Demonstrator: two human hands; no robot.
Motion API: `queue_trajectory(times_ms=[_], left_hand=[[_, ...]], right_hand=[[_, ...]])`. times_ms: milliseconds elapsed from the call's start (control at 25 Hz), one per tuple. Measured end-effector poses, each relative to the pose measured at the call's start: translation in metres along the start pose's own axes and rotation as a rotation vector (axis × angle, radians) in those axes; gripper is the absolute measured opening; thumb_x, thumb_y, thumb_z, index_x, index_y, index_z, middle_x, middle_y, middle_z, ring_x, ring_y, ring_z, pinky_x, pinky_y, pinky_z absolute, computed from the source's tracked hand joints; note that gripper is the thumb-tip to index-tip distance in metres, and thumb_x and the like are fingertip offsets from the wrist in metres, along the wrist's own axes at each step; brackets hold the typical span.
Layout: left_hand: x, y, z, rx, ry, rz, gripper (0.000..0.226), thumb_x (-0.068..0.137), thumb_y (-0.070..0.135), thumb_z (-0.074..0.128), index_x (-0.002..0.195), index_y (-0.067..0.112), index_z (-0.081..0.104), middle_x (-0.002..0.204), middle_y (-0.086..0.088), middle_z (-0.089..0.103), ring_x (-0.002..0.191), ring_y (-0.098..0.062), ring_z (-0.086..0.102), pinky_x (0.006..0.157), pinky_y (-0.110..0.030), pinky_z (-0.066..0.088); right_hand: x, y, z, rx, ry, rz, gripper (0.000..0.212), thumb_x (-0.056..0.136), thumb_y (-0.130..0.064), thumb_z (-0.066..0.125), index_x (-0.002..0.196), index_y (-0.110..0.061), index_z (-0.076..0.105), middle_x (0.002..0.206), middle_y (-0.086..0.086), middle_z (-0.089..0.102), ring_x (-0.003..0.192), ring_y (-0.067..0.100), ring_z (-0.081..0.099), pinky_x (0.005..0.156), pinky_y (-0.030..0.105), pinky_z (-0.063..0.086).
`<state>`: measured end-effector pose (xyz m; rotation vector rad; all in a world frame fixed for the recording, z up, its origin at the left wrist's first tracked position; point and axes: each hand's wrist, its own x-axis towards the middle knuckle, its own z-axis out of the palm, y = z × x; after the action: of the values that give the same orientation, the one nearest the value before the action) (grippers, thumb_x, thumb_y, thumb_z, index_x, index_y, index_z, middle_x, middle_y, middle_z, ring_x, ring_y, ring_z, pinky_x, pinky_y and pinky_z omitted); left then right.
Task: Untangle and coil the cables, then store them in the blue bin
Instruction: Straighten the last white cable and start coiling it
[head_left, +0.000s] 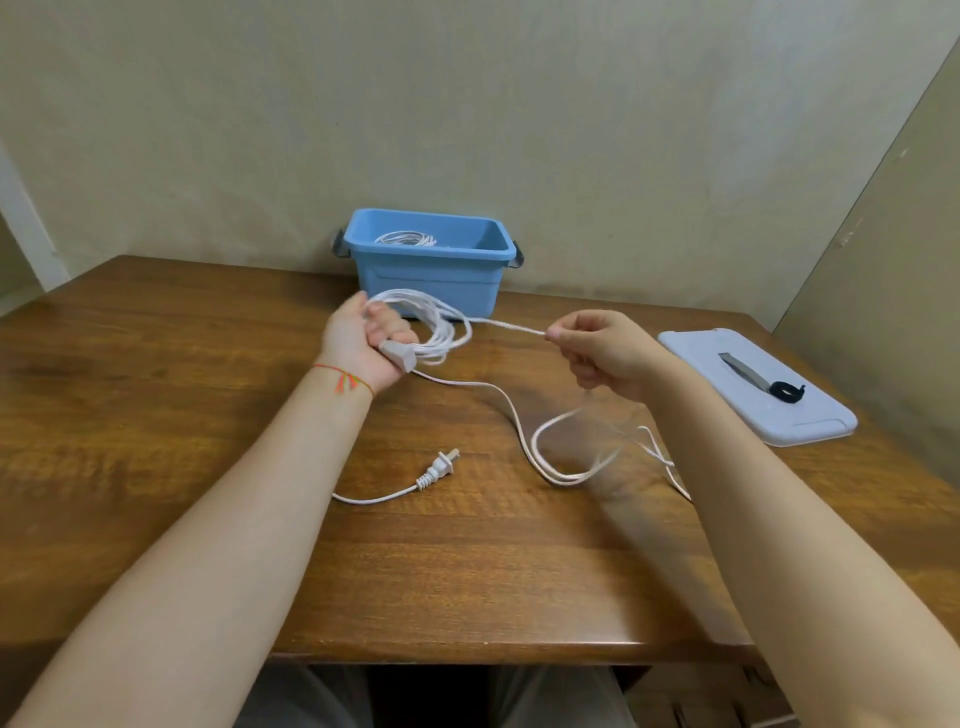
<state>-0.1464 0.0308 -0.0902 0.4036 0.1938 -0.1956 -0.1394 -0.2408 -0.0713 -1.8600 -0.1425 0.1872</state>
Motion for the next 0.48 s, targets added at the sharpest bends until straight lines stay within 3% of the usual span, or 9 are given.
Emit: queue_trajectory(times_ms=[120, 240, 360, 480], left_hand=[[0.003, 0.004, -0.003, -0.092, 0.073, 0.137, 0.053, 0.103, 0.043, 0.034, 0.056, 0.019, 0.038, 0.041, 0.007, 0.028, 0.031, -0.007, 0.027, 0.040, -0.017, 0.025], [-0.005, -0.011, 0.014, 0.163, -0.022, 0.159, 0.044, 0.103, 0.043, 0.034, 0.066, 0.020, 0.042, 0.049, 0.004, 0.041, 0.042, -0.011, 0.040, 0.052, -0.023, 0.037], [-0.021, -0.037, 0.037, 0.864, -0.050, 0.323, 0.036, 0.108, 0.034, 0.030, 0.083, 0.015, 0.047, 0.065, -0.004, 0.065, 0.061, -0.019, 0.065, 0.064, -0.028, 0.053], [-0.027, -0.056, 0.047, 1.591, -0.023, 0.485, 0.034, 0.107, 0.035, 0.030, 0.095, 0.011, 0.051, 0.080, -0.003, 0.063, 0.072, -0.021, 0.062, 0.063, -0.030, 0.048]], right_hand=[[0.000, 0.005, 0.000, -0.262, 0.031, 0.083, 0.009, 0.092, -0.012, 0.068, 0.088, -0.005, 0.065, 0.071, 0.010, 0.061, 0.045, 0.015, 0.050, 0.044, 0.026, 0.042], [-0.003, -0.006, 0.019, -0.697, -0.097, 0.062, 0.010, 0.091, -0.016, 0.068, 0.084, -0.009, 0.069, 0.068, 0.005, 0.064, 0.047, 0.017, 0.050, 0.047, 0.025, 0.043], [-0.013, -0.026, 0.048, -0.792, -0.301, -0.080, 0.013, 0.092, -0.022, 0.068, 0.088, -0.012, 0.074, 0.058, -0.005, 0.060, 0.049, 0.014, 0.048, 0.053, 0.023, 0.043], [-0.018, -0.039, 0.061, -0.519, -0.284, -0.171, 0.013, 0.091, -0.020, 0.070, 0.087, -0.009, 0.075, 0.055, -0.011, 0.061, 0.047, 0.013, 0.048, 0.054, 0.020, 0.044]])
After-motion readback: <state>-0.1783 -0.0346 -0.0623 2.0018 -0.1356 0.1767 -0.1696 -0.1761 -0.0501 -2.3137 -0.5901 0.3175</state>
